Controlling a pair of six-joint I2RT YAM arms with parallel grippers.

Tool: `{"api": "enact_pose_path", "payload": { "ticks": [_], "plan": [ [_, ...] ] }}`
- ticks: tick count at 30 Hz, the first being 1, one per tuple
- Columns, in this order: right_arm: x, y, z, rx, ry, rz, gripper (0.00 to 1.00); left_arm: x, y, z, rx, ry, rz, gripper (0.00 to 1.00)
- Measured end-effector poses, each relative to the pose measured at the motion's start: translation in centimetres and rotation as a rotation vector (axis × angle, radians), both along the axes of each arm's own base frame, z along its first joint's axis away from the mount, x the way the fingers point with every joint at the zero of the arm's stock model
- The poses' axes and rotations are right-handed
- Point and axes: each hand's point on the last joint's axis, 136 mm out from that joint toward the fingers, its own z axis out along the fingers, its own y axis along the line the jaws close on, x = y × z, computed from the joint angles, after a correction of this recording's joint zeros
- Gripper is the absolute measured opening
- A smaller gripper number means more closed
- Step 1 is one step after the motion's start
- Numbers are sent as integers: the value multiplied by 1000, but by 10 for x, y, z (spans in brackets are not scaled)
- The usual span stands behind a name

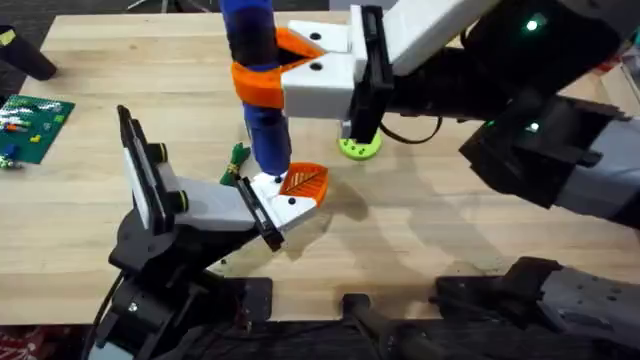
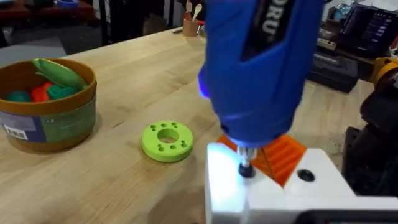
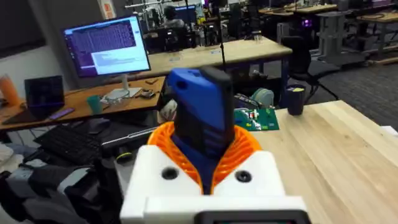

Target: Pick up the gripper from the table and insert it into the empty holder that is missing its gripper. Then pick up a screw, insert it into the mounting hole, and use the screwdriver to tighten it. Finally, clean up the table by picking up the vegetable and placing it into the bucket.

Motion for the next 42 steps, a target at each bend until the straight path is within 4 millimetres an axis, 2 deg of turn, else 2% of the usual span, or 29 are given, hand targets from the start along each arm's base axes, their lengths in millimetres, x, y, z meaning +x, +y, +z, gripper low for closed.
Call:
{"api": "enact_pose_path", "payload": {
  "ticks": [16,20,27,29,42],
  "plan": [
    [-2,0,4,15,-12,10,54,0,0,0,-1,-2,0,12],
    [-4,-4,24,80,-64,11,54,0,0,0,0,-2,0,12],
    [6,-20,67,133,-81,2,54,0,0,0,0,-1,0,12],
    [6,-23,74,142,-91,2,54,0,0,0,0,-1,0,12],
    [13,-24,55,68,0,13,54,0,0,0,0,-2,0,12]
  ]
}}
